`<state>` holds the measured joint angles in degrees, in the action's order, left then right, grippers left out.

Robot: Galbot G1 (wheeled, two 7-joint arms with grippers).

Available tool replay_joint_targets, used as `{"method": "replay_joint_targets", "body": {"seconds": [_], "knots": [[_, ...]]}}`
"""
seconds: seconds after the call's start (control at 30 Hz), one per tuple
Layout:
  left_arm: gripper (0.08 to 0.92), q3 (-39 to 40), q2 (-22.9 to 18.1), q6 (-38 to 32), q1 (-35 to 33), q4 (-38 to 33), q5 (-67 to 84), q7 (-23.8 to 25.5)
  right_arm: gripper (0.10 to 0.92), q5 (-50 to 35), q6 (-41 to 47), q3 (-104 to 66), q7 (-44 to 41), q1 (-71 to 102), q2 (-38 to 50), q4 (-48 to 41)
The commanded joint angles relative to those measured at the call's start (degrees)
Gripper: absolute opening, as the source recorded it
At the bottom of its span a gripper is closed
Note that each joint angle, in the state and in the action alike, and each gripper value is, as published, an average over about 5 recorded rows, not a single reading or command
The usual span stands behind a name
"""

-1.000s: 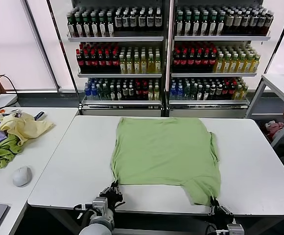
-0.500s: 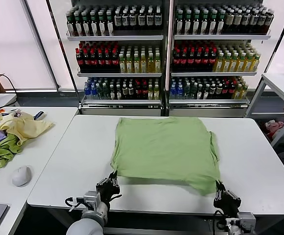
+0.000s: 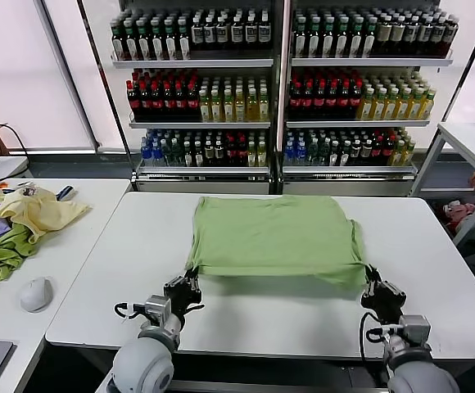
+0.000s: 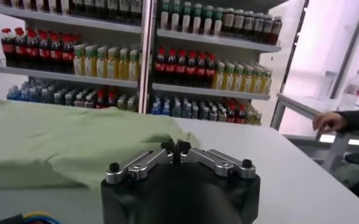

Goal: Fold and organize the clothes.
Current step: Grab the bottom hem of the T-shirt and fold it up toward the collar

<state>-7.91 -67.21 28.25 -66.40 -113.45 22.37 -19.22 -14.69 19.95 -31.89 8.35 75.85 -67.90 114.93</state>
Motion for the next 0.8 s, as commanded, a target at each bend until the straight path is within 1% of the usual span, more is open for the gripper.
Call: {"method": "replay_joint_targets", "body": {"seconds": [0.03, 0.33, 0.6, 0.7, 0.8], "knots": [[0.108, 3.6, 0.7, -0.1, 10.2, 10.5, -3.6, 0.1, 0.127, 0.3, 0.2, 3.4, 0.0, -9.3, 0.9, -8.1], [0.108, 6.0, -1.4, -1.5, 13.3, 17.4, -8.2, 0.1, 0.127, 3.3, -1.1, 7.7, -0.3, -15.8, 0.2, -16.0], [0.111, 7.5, -2.5, -1.5, 15.1, 20.5, -10.5, 0.2, 0.127, 6.4, -2.4, 10.3, -0.9, -19.5, -1.0, -20.5], [0.128, 7.9, -2.6, -1.6, 15.3, 20.7, -10.7, 0.4, 0.153, 7.6, -2.2, 10.8, -1.4, -19.8, -1.5, -21.1], [0.168, 8.0, -2.9, -2.2, 15.2, 20.4, -10.6, 0.7, 0.225, 8.5, -1.6, 11.2, -2.2, -19.4, -2.0, -20.9]]}}
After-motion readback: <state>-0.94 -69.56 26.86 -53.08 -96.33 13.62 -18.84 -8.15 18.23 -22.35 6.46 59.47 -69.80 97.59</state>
